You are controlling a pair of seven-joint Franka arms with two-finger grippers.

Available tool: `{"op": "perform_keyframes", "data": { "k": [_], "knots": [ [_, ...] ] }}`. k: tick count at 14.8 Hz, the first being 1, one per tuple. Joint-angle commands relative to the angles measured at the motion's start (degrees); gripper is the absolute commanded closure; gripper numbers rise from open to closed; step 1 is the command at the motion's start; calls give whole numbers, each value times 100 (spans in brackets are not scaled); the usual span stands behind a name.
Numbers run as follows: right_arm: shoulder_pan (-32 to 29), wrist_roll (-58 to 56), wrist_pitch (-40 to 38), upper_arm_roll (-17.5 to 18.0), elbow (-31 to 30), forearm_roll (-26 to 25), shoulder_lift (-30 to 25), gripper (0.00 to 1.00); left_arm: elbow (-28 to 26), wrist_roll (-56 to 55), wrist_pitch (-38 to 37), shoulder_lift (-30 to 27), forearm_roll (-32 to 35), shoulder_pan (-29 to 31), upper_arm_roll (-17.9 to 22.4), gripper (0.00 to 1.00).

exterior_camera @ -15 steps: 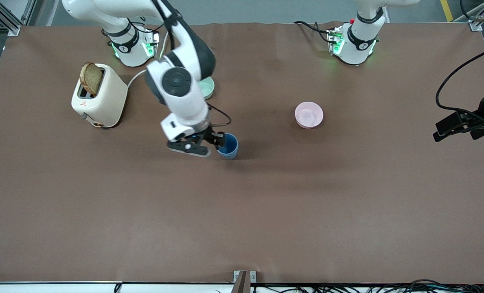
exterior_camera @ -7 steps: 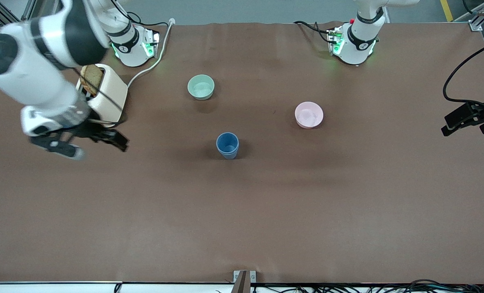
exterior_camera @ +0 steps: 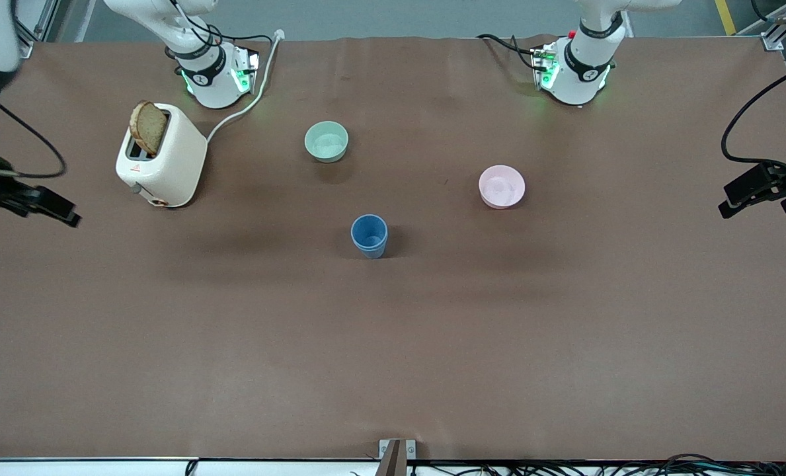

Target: Stack blue cups with both arms

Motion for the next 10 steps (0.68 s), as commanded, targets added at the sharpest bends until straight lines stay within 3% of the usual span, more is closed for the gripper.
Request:
{"op": "perform_keyframes", "data": {
  "k": [1,5,10],
  "knots": [
    [-290,-376,-611,134,666,-69,-67,0,-155,118,-8,-158,-25,-10,27,0],
    [-334,-877,-1393,134,1397,-77,-50,0,-295,109,-17,-264,1,-19,18,0],
    [-264,-887,-2071,160,1363,-130,-93,0,-472,100,-17,-370,70,-10,27,0]
  ]
}}
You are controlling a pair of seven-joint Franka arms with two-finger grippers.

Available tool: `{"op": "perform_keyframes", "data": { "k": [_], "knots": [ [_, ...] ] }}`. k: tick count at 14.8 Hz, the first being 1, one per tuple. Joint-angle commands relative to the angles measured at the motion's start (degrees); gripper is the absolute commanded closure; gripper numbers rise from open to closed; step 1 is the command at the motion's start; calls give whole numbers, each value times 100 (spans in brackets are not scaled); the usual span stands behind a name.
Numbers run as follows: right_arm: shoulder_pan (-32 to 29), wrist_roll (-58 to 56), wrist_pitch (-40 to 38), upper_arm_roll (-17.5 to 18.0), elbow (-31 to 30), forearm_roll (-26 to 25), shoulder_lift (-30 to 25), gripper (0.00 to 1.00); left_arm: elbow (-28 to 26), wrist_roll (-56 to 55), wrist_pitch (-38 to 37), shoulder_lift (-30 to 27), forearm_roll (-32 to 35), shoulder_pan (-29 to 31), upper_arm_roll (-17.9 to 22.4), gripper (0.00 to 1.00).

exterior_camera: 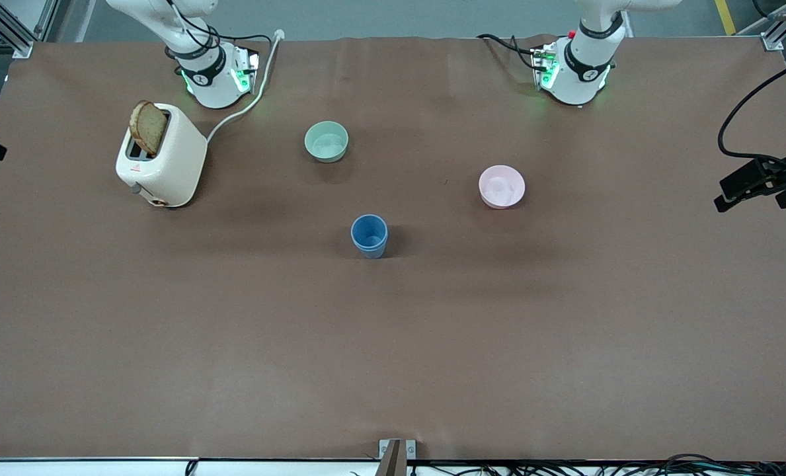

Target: Stack blue cups with both arms

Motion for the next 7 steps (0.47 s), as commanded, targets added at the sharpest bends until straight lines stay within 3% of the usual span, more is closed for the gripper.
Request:
{"op": "perform_keyframes", "data": {
  "k": [1,7],
  "knots": [
    [-18,-60,-245,70,-49,-139,-52,0,-166,100,20,-182,155,-18,12,0],
    [-45,-86,-219,61,-58,-122,-62,0,-174,117,-15,-226,111,-28,-58,0]
  ]
}}
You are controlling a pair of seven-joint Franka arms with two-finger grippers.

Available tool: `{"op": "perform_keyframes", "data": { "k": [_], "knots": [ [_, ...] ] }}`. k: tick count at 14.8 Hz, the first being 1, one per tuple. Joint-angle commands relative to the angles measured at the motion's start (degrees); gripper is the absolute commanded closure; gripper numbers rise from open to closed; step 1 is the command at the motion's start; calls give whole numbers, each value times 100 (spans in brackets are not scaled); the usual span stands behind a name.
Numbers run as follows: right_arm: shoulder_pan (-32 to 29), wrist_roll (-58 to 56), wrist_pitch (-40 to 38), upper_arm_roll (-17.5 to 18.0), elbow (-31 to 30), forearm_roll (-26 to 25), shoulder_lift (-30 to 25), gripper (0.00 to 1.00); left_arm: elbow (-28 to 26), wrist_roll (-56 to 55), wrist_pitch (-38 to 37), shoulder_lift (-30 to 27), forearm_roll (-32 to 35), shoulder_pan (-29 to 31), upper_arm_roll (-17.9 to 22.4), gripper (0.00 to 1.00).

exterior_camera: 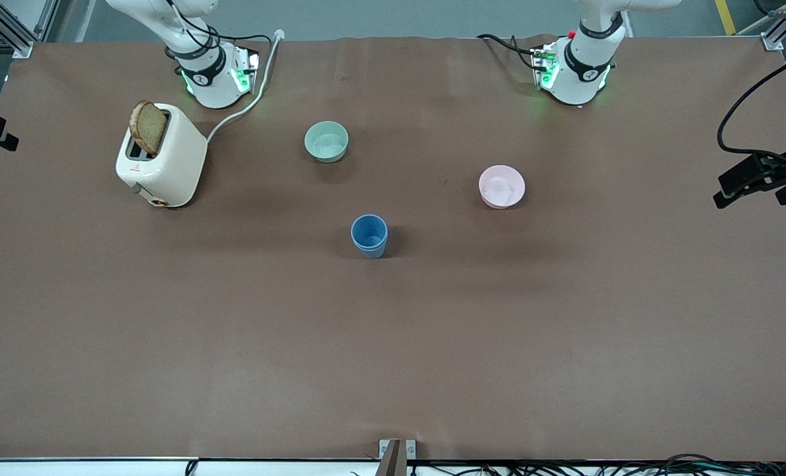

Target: Stack blue cups with both arms

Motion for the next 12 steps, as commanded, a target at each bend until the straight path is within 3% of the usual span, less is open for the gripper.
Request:
{"op": "perform_keyframes", "data": {
  "k": [1,3,12],
  "knots": [
    [-63,-69,24,44,-50,-78,-59,0,-154,104,-15,-178,58,147,-208,0],
    [-64,-78,85,35,-50,-51,-59,0,-163,95,-15,-178,58,438,-551,0],
    [-37,-78,94,35,-50,-34,-59,0,-145,77,-279,-178,120,482,-552,0]
  ]
}}
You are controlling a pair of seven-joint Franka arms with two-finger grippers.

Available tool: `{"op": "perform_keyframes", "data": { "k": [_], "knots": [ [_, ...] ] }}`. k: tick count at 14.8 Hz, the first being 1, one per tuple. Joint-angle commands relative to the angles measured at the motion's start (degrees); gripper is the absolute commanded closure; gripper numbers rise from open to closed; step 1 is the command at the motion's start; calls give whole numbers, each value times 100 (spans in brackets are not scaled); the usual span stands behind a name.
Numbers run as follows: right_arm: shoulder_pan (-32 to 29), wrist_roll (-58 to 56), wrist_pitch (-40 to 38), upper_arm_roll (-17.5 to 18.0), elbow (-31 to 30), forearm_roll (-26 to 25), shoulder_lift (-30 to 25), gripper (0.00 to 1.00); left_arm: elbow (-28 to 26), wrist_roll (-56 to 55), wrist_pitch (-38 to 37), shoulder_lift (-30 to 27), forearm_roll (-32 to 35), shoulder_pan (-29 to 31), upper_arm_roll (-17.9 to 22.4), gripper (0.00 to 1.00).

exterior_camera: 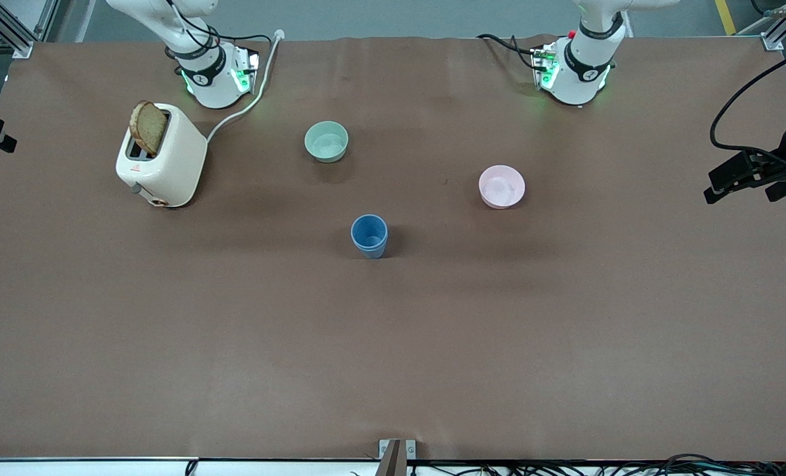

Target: Stack blue cups with both arms

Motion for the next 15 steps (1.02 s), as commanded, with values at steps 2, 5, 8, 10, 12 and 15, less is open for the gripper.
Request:
{"op": "perform_keyframes", "data": {
  "k": [2,5,8,10,12,15],
  "knots": [
    [-34,-71,27,39,-58,-34,-59,0,-98,25,-71,-146,50,65,-88,0],
    [-34,-71,27,39,-58,-25,-59,0,-81,7,-71,-128,14,65,-97,0],
    [-34,-71,27,39,-58,-34,-59,0,-81,-2,-71,-128,49,47,-106,0],
    [-25,-71,27,39,-50,-34,-59,0,-72,24,-71,-128,76,30,-106,0],
    [-25,-71,27,39,-58,-25,-59,0,-81,85,-71,-128,76,30,-114,0],
    [-25,-62,27,39,-58,-34,-59,0,-81,86,-71,-128,84,12,-114,0]
  ]
}}
